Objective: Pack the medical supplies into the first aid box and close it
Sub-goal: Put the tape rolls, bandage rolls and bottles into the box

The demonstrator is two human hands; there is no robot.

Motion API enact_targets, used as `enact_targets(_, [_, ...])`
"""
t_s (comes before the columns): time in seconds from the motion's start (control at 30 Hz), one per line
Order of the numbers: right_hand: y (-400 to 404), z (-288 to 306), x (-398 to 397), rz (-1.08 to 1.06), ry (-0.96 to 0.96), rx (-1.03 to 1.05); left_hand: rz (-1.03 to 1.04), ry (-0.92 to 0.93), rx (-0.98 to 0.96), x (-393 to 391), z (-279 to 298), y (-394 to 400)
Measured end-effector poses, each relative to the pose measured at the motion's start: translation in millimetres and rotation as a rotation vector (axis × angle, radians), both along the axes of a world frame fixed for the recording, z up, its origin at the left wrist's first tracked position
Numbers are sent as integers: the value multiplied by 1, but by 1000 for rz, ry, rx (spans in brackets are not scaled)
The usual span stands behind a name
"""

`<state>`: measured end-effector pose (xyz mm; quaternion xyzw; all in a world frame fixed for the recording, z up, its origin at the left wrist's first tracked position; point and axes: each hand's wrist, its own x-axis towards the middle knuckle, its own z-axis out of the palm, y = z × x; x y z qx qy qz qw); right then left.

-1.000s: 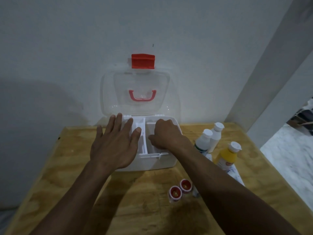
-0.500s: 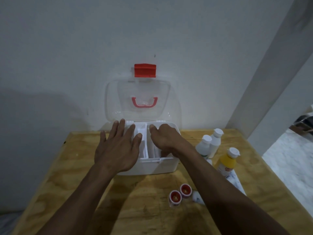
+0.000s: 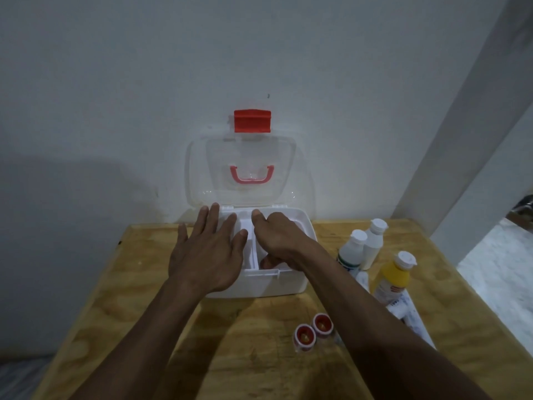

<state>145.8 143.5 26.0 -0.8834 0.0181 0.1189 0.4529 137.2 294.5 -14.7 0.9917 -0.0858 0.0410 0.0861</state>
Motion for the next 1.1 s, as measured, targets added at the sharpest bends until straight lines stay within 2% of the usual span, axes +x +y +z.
enact_targets(0.57, [-4, 4, -2, -37, 8, 42, 0, 17, 11, 0, 1, 0])
enact_targets(0.73, [-13, 23, -20, -67, -110, 31, 6, -8, -19, -1, 3, 0])
enact_targets(0.87, [-29, 36, -44, -85, -271, -70, 52, -126, -104, -12, 12, -4])
enact_targets(0.97, [-47, 39, -67, -85, -370, -92, 58, -314, -139, -27, 22, -10])
enact_targets(1.1, [-73, 31, -95, -105, -477, -119, -13, -492, -330, -61, 26, -25])
